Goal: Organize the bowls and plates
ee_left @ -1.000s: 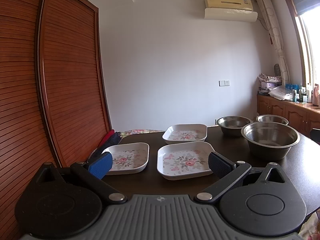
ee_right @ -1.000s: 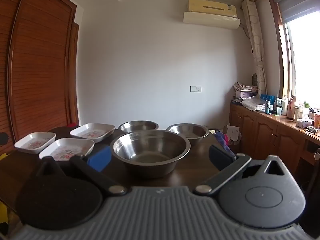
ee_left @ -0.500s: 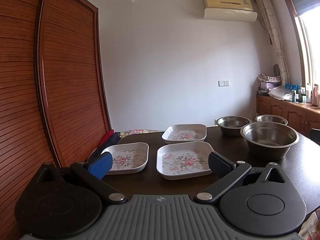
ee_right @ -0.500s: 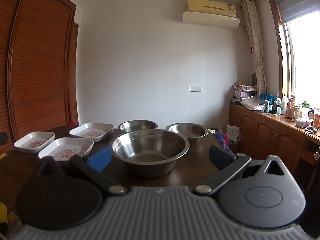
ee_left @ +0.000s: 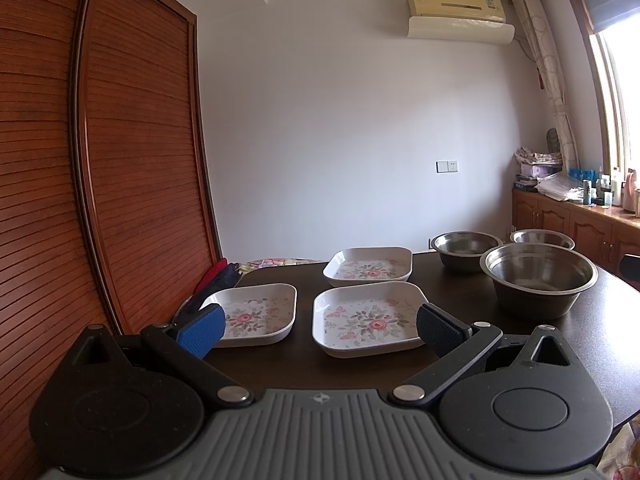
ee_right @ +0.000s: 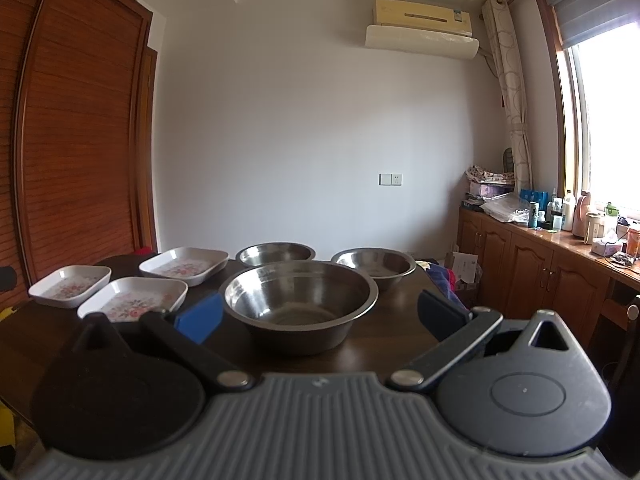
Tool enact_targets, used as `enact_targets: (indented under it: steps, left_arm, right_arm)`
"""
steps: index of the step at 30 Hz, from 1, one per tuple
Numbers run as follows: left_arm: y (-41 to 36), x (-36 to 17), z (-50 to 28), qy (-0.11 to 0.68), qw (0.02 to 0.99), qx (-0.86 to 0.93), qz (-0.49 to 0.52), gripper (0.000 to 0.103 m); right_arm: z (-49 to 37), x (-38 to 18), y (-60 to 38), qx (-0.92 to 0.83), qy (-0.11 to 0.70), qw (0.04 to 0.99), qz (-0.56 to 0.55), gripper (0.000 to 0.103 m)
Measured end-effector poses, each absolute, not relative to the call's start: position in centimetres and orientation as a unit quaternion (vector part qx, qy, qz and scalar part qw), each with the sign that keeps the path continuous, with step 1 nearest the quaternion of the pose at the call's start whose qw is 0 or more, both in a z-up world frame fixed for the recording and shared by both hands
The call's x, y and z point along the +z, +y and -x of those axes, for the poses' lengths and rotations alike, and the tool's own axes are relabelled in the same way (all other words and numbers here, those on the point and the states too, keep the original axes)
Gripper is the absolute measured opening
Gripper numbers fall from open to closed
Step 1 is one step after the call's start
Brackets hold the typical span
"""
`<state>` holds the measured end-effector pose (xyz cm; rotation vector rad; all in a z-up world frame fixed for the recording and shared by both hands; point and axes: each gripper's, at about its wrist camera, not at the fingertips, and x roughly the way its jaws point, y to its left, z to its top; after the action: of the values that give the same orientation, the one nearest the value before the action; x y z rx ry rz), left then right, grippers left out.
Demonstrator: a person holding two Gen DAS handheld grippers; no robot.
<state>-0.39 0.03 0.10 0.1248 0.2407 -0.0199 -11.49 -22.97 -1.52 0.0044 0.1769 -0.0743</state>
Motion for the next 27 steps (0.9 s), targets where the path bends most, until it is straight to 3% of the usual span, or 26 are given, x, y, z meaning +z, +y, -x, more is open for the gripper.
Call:
enact_targets:
  steps: [27]
  left_arm:
    - [0.09, -0.29, 0.29, 0.124, 0.99, -0.012, -0.063, 0.103]
  right_arm:
    - [11.32, -1.81, -22.53, -0.035, 0.091, 0.995, 0.0, 0.103]
